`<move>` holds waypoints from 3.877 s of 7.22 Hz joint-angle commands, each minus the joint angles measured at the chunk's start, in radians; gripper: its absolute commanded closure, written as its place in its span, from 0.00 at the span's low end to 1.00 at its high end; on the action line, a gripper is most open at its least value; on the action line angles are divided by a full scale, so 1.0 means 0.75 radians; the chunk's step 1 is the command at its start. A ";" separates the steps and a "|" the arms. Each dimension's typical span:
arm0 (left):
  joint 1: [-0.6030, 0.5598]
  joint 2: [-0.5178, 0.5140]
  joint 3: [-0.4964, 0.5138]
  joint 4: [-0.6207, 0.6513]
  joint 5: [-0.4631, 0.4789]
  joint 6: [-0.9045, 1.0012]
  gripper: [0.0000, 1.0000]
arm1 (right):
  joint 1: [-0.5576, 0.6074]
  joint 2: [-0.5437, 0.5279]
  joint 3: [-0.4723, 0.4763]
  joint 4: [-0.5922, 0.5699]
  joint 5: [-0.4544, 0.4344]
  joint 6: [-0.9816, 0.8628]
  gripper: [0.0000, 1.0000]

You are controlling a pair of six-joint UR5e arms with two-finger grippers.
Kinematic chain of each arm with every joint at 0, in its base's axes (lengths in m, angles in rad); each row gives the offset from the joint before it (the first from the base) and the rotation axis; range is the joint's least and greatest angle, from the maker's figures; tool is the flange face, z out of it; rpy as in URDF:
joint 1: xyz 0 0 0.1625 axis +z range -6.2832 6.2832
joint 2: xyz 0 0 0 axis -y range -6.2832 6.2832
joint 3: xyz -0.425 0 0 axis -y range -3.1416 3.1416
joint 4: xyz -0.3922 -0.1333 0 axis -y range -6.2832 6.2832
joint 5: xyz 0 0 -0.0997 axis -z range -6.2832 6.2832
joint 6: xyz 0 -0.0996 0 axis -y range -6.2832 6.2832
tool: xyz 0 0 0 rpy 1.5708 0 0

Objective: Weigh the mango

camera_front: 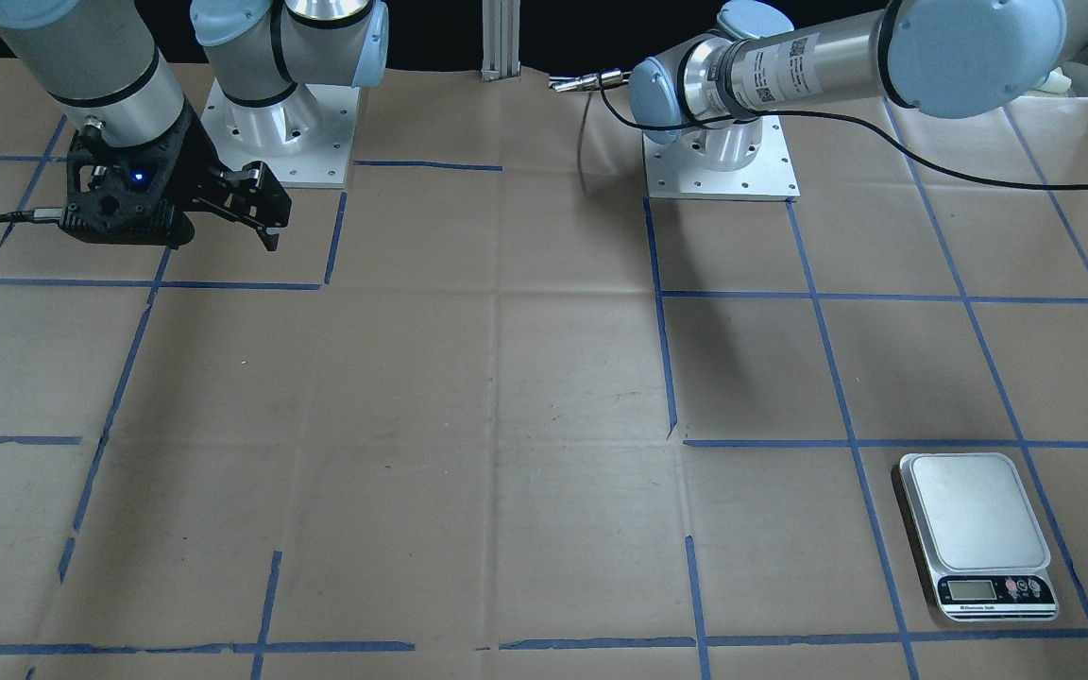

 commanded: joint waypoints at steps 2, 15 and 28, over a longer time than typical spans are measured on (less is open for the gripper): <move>-0.138 0.249 -0.474 0.226 0.053 -0.206 0.66 | 0.000 0.000 0.000 0.000 0.000 0.000 0.00; -0.218 0.708 -0.981 0.564 0.117 -0.434 0.00 | 0.000 0.000 0.000 0.000 0.000 0.000 0.00; -0.773 1.000 -1.155 0.377 0.125 -0.781 0.00 | 0.000 0.000 0.000 0.000 0.000 0.000 0.00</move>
